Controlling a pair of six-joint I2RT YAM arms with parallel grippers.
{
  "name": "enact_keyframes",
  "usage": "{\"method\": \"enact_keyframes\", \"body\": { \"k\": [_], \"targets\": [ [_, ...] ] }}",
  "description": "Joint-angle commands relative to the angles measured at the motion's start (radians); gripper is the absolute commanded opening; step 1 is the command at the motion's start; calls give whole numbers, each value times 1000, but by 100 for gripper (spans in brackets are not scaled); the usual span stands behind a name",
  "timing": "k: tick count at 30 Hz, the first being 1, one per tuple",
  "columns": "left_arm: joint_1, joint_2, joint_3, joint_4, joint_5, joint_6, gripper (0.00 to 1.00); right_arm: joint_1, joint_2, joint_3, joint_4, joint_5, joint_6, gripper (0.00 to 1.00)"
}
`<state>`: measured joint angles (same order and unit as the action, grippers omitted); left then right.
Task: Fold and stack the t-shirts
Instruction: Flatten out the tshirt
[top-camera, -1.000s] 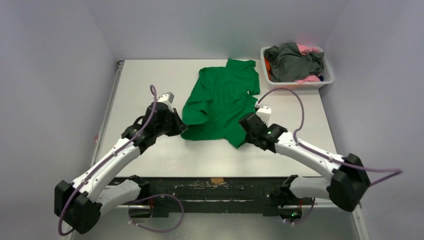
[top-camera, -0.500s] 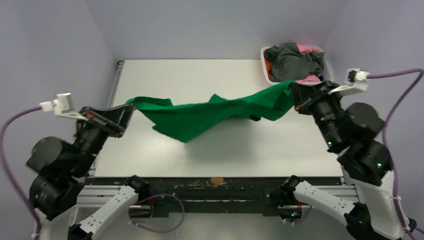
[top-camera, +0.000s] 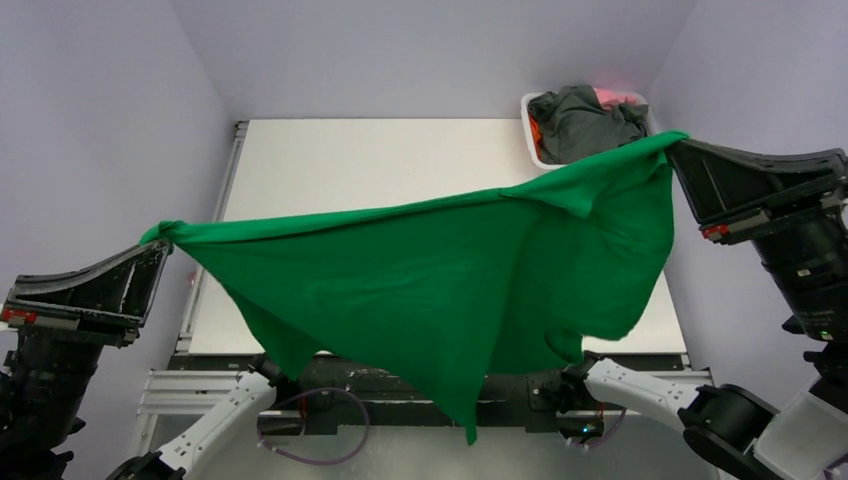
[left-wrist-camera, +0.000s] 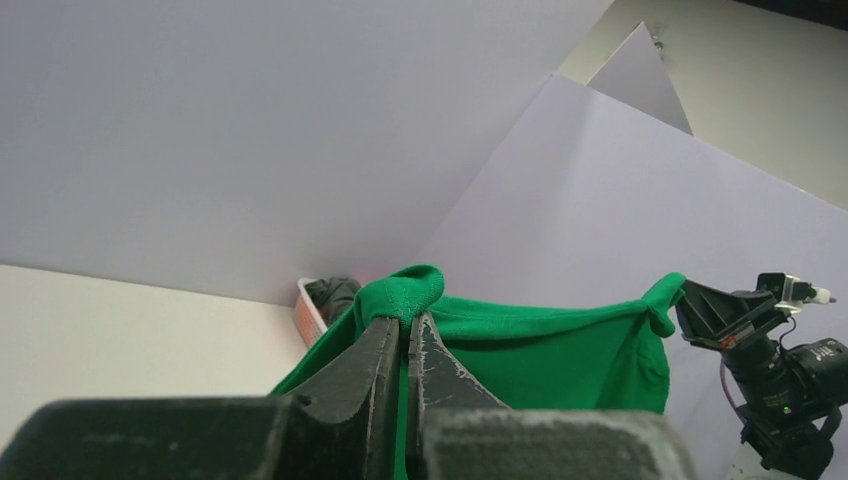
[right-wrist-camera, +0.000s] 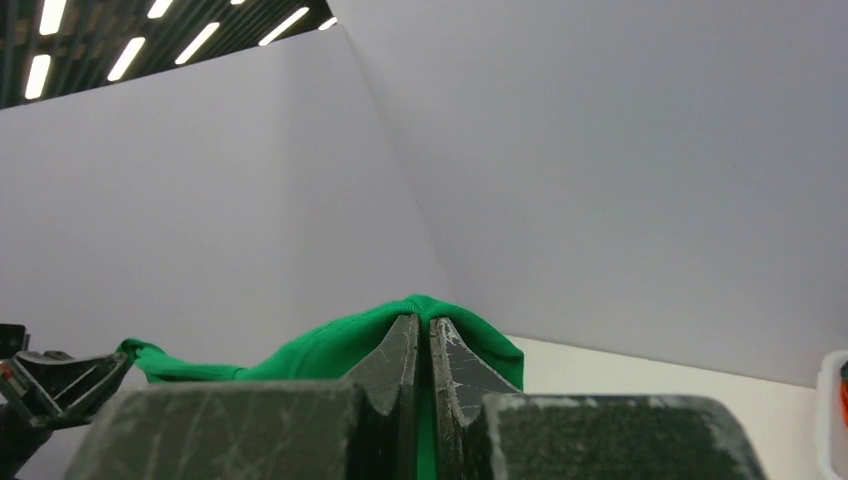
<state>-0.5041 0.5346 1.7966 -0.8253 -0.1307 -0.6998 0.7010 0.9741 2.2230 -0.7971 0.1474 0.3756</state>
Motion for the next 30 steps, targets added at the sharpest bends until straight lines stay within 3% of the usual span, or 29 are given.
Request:
{"method": "enact_keyframes", "body": {
  "k": [1, 7, 11, 13, 16, 18, 20, 22, 24, 25, 27, 29, 30],
  "targets": [
    [7, 67, 0, -42, -94, 58, 0, 0, 65, -54, 51, 88, -72, 0],
    [6, 175, -141, -22, -392, 88, 0, 0, 148, -234, 197, 484, -151, 0],
    [17, 379, -227, -4, -583, 83, 0, -41, 267, -399, 368, 730, -225, 0],
    [75, 527, -238, -10, -602, 53, 0, -123, 354, -447, 399, 705, -187, 0],
    [203, 752, -248, 58, -470, 27, 0, -207, 523, -510, 470, 607, -145, 0],
    [245, 922, -233, 157, -407, 54, 5, -236, 669, -542, 544, 544, -126, 0],
    [280, 1144, -146, 165, -335, 62, 7, -261, 821, -500, 581, 491, -94, 0],
    [307, 1338, 32, 113, -322, 55, 7, -283, 1005, -384, 562, 464, -58, 0],
    [336, 1527, 207, 52, -324, 55, 18, -301, 1184, -229, 532, 449, -37, 0],
    [347, 1605, 302, 19, -307, 57, 32, -311, 1262, -147, 525, 430, -36, 3],
    [368, 1717, 460, -44, -266, 60, 56, -327, 1406, 29, 463, 391, -21, 20],
    [372, 1745, 525, -69, -247, 66, 73, -337, 1470, 132, 419, 339, -15, 47],
    [372, 1725, 507, -56, -236, 70, 81, -339, 1466, 135, 409, 316, -17, 66]
  ]
}}
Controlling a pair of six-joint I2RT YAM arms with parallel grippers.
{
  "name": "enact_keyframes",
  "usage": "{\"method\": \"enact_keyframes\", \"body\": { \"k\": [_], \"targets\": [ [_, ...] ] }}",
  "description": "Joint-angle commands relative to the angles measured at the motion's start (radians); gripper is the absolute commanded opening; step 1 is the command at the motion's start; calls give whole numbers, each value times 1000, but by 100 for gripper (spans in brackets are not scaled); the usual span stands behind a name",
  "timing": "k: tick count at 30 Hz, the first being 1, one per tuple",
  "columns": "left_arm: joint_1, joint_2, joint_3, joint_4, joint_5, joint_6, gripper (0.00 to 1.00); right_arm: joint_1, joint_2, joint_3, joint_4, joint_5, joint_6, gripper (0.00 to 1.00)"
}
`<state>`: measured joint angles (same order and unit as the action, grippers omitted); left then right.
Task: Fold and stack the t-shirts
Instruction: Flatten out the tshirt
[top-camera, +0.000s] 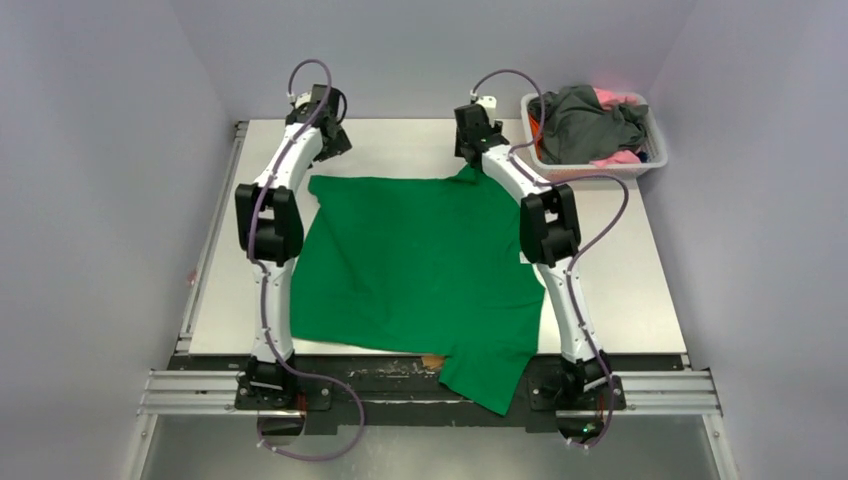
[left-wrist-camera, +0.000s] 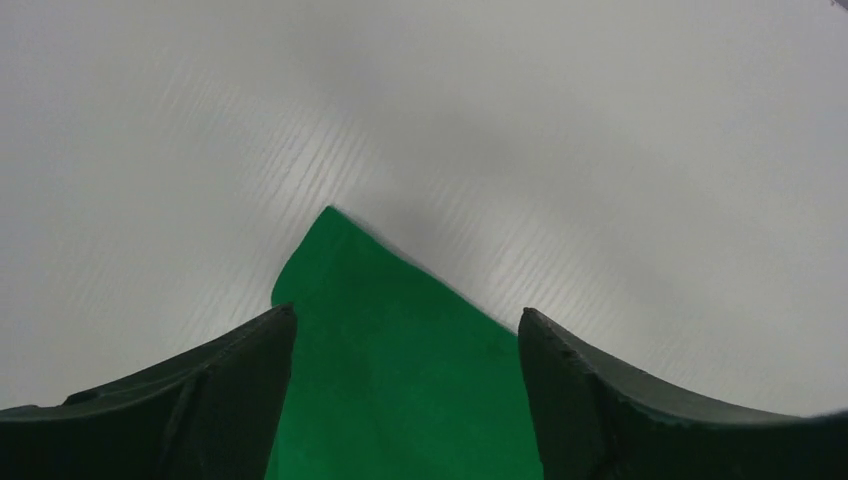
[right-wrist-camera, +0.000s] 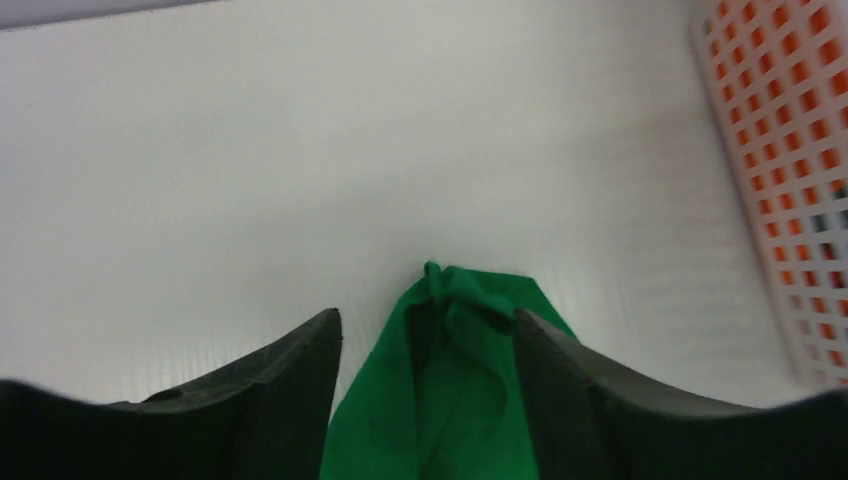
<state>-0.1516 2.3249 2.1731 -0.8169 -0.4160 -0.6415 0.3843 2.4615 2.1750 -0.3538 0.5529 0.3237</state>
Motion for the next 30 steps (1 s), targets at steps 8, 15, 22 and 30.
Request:
{"method": "enact_keyframes", "body": {
  "k": [8, 15, 22, 30],
  "targets": [
    [15, -441, -315, 68, 200, 21, 100, -23, -471, -395, 56, -259, 55, 84],
    [-51, -681, -754, 159, 383, 43, 100, -24, -589, -724, 140, -473, 182, 84],
    [-92, -856, -1137, 389, 474, 6, 100, -24, -412, -639, 195, -550, 216, 83],
    [-92, -821, -1247, 451, 478, -11, 100, -26, -119, -300, 227, -450, 222, 83]
  ]
}}
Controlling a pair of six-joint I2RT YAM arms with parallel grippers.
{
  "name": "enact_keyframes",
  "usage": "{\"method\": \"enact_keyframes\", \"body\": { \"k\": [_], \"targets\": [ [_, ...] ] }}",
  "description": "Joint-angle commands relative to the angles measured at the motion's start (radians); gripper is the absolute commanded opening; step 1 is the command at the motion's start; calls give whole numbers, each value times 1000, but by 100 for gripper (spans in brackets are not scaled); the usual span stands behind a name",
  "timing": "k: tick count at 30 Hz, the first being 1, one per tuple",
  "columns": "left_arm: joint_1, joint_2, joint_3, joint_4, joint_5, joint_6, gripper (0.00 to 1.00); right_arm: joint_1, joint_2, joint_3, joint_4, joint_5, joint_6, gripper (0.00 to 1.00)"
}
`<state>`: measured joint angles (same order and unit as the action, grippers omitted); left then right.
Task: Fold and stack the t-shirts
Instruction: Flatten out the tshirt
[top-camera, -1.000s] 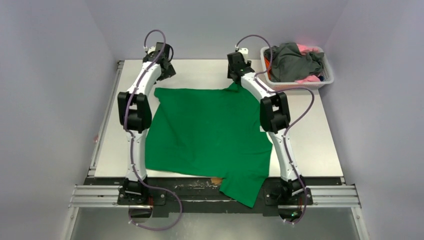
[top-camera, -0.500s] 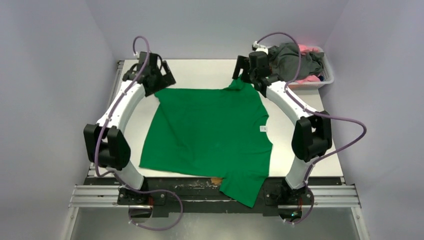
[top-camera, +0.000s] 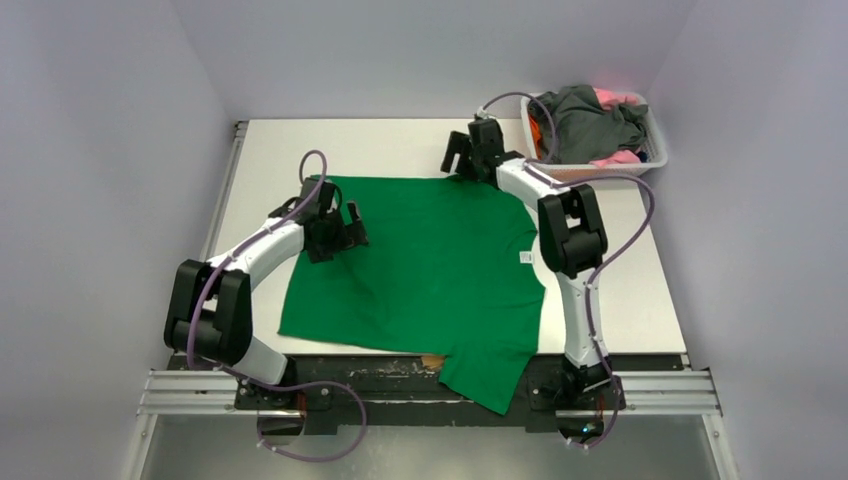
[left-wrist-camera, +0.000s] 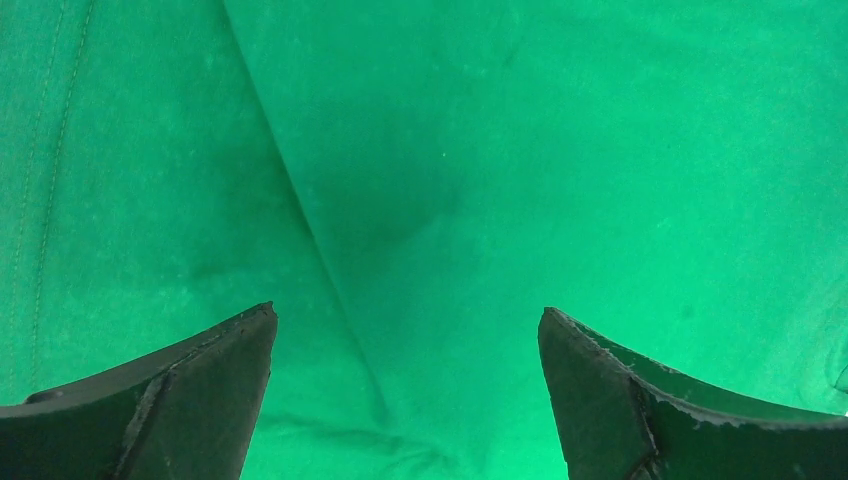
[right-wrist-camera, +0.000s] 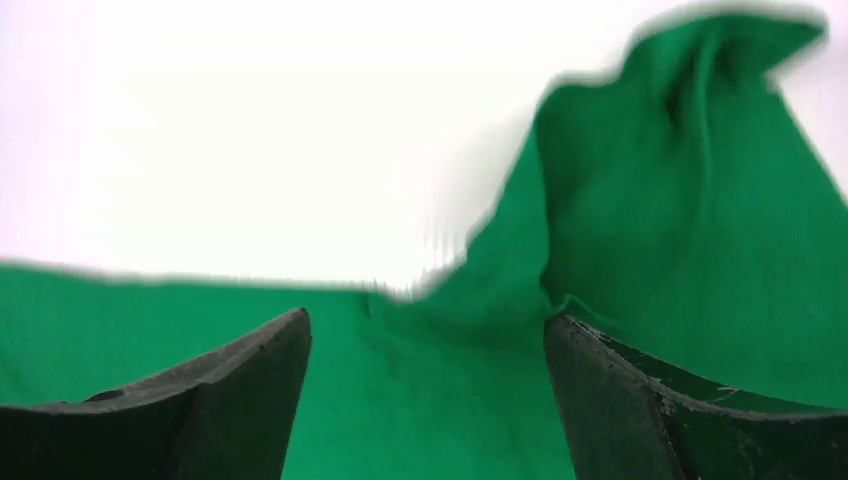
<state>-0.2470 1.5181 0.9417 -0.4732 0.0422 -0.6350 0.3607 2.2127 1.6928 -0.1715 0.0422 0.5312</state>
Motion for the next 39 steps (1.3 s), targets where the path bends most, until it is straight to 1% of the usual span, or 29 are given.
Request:
{"method": "enact_keyframes", "body": {
  "k": [1, 5, 6, 7, 9, 11, 16, 18, 21, 23, 28, 31, 34, 37, 39],
  "targets": [
    [4, -10, -16, 100, 13, -18, 100, -4, 180, 262, 46, 59, 6, 83],
    [5, -21, -9, 54, -18, -22, 100, -19, 423, 663, -77, 1, 15, 81],
    [5, -32, -13, 48, -27, -22, 100, -20, 450, 721, -98, -12, 18, 80],
    [5, -46, -18, 46, -34, -23, 100, -20, 448, 729, -93, -16, 12, 81],
    [4, -70, -28, 43, -38, -24, 100, -20, 373, 620, -6, -2, -15, 82],
    [4, -84, -36, 46, -39, -30, 100, -21, 248, 496, 65, 32, -55, 83],
    [3, -79, -21, 71, -18, -38, 100, -20, 40, 306, 17, 54, -149, 85],
    [4, -69, 0, 68, -18, -37, 100, -19, -50, 188, 16, 84, -169, 86],
    [2, -45, 43, 70, -14, -26, 100, -19, -169, -6, 43, 142, -146, 87],
    [2, -8, 100, 65, -10, -14, 100, -20, -221, -124, 30, 162, -116, 88],
    [0, 161, 275, 30, 33, 17, 100, -19, -326, -361, 12, 109, -29, 88],
    [1, 280, 382, -16, 36, 20, 100, -20, -331, -410, -12, 109, -15, 88],
    [2, 389, 480, -83, 40, 22, 100, -20, -300, -395, -75, 100, -13, 88],
    [2, 465, 531, -86, 77, 13, 100, -20, -259, -376, -94, 87, -3, 88],
    [2, 516, 583, -94, 89, 0, 100, -20, -217, -333, -118, 95, 0, 88]
  ]
}}
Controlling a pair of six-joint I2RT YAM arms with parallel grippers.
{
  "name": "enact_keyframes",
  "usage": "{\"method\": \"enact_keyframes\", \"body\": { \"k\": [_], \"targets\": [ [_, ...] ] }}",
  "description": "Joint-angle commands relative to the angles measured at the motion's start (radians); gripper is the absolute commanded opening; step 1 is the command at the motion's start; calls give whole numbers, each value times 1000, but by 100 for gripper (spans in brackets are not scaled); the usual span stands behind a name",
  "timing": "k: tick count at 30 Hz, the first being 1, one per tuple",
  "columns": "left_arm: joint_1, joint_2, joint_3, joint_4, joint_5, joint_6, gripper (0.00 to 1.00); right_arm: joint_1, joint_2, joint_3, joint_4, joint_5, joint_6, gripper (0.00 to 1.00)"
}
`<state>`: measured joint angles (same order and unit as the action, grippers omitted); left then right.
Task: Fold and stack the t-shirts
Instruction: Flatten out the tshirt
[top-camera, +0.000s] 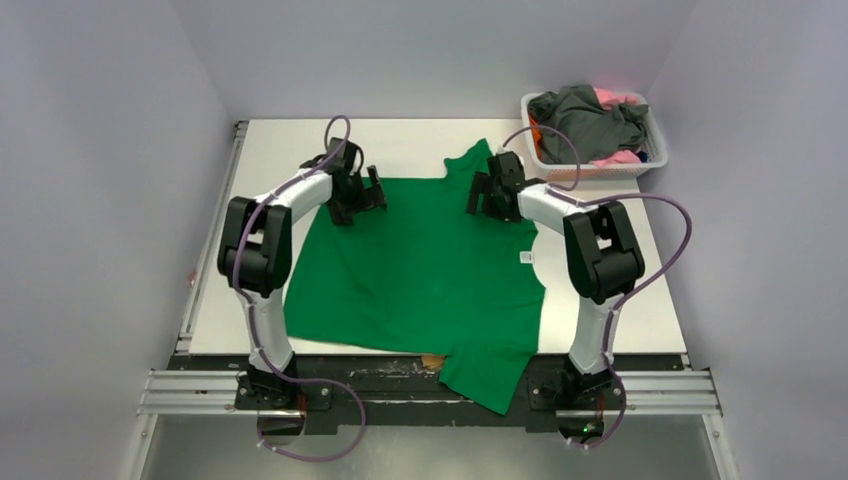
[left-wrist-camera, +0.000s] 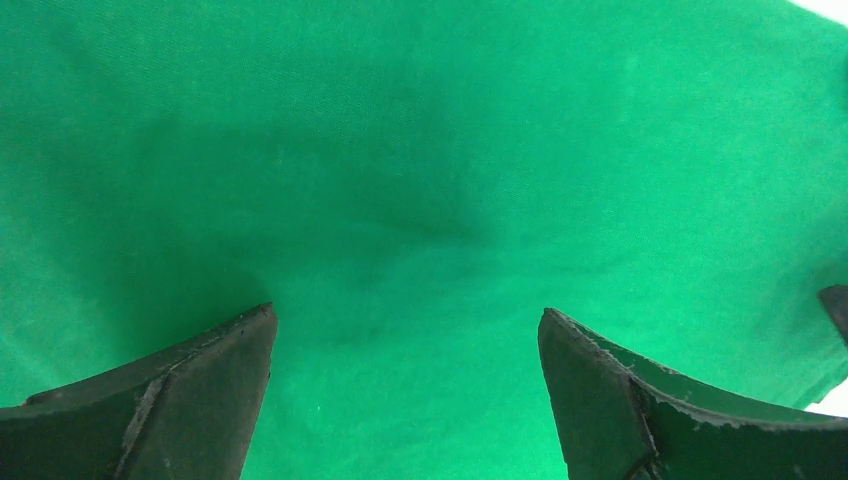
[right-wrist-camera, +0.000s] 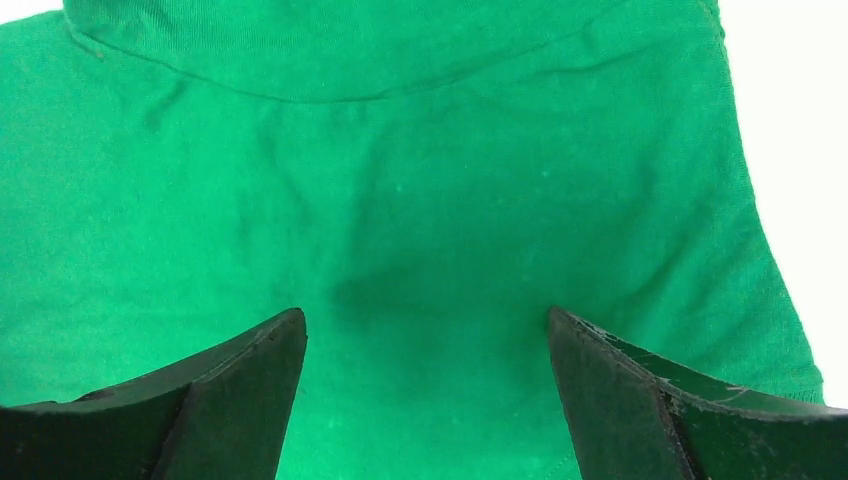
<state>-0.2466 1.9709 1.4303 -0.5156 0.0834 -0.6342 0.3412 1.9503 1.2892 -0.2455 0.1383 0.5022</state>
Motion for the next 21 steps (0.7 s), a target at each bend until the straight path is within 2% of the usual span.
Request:
{"method": "enact_keyframes", "body": {
  "k": [1, 9, 16, 21],
  "targets": [
    [2, 91, 113, -68, 51, -4, 100, -2, 69, 95, -57, -1, 29, 88],
    [19, 319, 411, -134, 176, -48, 100, -11, 335, 426, -160, -40, 15, 88],
    [54, 557, 807, -223, 266, -98, 100, -44, 523, 713, -222, -112, 43, 88],
    [94, 631, 929, -180, 325, -143, 100, -63, 569, 854, -230, -127, 23, 88]
  ]
}}
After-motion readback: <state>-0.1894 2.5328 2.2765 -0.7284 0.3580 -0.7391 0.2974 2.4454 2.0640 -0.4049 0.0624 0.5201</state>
